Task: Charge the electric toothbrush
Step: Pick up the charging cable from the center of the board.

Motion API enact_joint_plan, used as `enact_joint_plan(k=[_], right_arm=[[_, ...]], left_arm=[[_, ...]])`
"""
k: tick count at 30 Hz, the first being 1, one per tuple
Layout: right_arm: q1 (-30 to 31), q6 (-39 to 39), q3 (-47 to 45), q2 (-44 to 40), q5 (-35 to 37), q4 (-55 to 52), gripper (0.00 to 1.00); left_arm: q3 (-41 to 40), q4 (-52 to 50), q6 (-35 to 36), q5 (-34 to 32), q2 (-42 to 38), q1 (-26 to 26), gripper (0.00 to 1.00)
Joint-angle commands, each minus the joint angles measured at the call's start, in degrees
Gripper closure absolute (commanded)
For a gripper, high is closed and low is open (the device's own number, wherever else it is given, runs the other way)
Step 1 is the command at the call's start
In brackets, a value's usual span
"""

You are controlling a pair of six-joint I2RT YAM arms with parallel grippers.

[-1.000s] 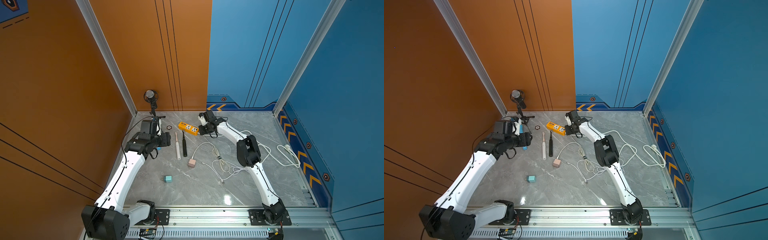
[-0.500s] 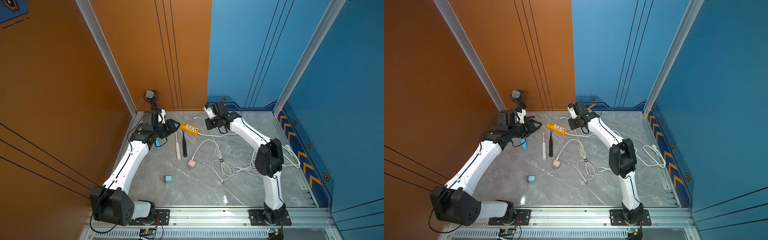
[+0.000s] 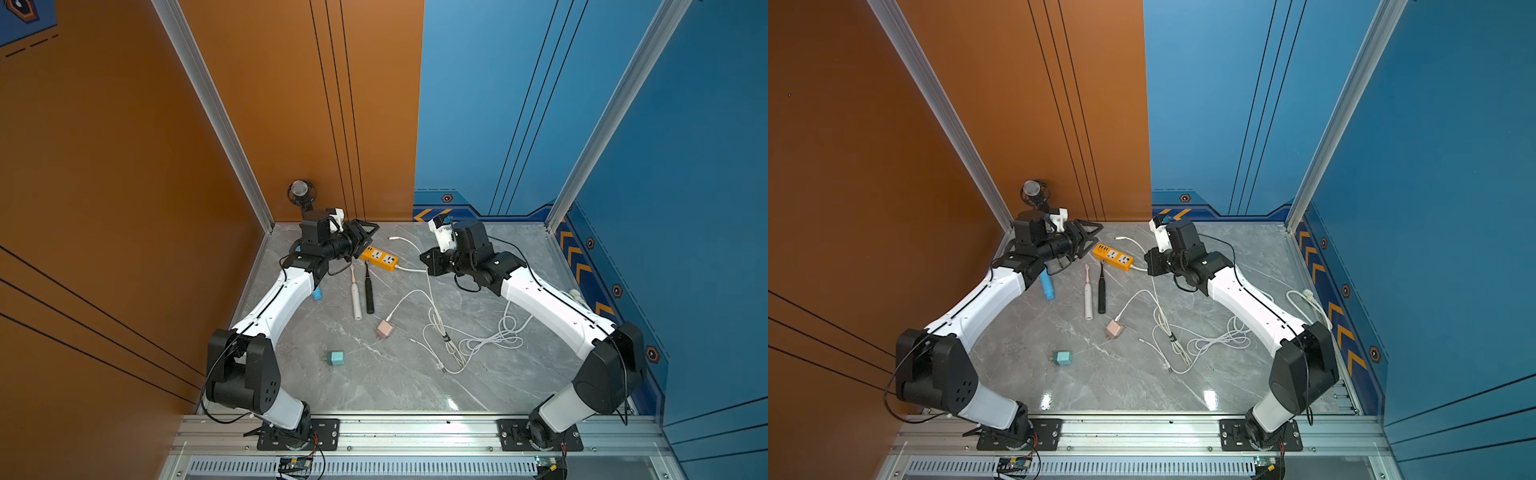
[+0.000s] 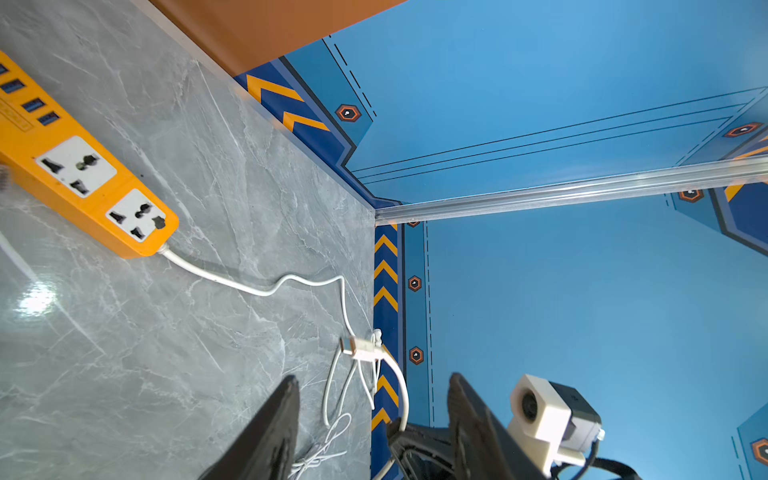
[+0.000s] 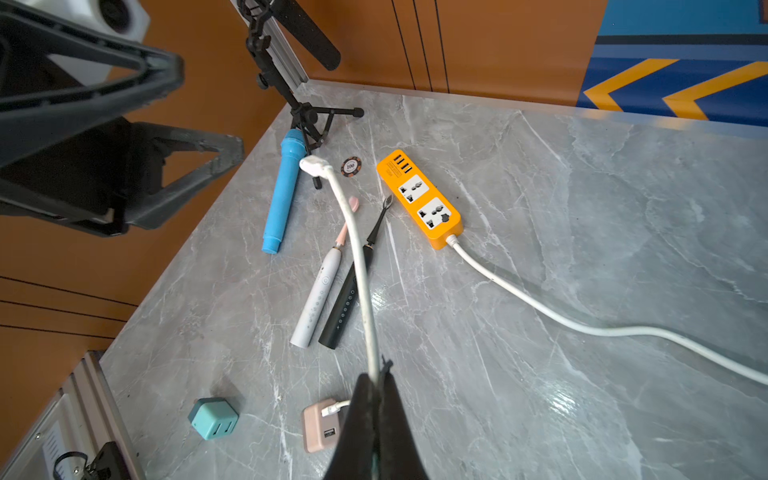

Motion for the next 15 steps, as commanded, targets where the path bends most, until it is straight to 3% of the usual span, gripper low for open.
enact_joint_plan(k=[1,10,15], right_arm=[[1.3,1.9,-1.2,-1.7,0.1,3.7,1.00],[2.7,1.3,-0.9,-1.7,0.9,3.5,1.00],[2.9,0.9,-1.4,-1.7,0.6,3.2,1.00]], left_arm=[[1.5,3.6,-4.9,1.2,2.0,-1.3,0.44],[1.0,10.2,-10.3,1.8,3.9,-2.4,0.78],[0.4,10.2,-10.7,1.1,3.3,-1.9,0.81]])
